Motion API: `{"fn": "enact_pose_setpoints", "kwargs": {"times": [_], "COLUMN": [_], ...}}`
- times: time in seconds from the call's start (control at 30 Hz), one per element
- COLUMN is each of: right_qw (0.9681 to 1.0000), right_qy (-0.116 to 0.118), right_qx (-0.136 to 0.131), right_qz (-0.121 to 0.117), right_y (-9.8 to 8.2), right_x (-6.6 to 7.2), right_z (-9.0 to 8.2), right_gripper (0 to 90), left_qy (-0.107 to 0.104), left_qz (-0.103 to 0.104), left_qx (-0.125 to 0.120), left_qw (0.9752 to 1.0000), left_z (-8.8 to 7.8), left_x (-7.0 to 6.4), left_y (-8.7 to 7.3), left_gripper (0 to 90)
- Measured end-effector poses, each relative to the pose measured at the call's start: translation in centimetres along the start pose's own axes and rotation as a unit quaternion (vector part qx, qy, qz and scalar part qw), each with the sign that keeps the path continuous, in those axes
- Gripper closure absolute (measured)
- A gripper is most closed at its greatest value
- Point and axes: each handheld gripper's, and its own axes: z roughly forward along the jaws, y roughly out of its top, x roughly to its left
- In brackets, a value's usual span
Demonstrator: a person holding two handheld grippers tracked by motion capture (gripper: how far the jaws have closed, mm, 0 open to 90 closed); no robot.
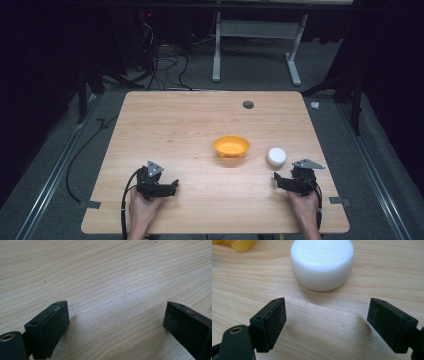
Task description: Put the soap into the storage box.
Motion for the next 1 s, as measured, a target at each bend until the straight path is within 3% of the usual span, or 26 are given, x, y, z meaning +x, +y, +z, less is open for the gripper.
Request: {"fn": "enact_pose_setpoints", "kwargs": {"times": [0.17,0.57,1.0], "right_qw": [0.9999,0.9997,0.9999], "right_qy": [-0.003,-0.007,-0.013], "right_qx": [-0.015,-0.025,-0.008], "right_qz": [-0.001,-0.005,-0.007], "right_y": [1.0,2.8,4.7], "right_x": [0.1,0.6,1.1], "right_z": [-0.8,-0.2,1.7], "right_gripper": [16.1,14.6,13.5], "left_qy": [0.001,0.002,0.002], "left_qz": [-0.001,-0.001,-0.002], "left_qx": [0.000,-0.001,-0.001], "left_qw": [1.0000,1.0000,1.0000], "left_z": [0.0,0.0,-0.1], "left_x": [0.0,0.0,0.0], "left_y": [0.0,0.0,0.0], "left_gripper": [7.8,8.1,8.6]}}
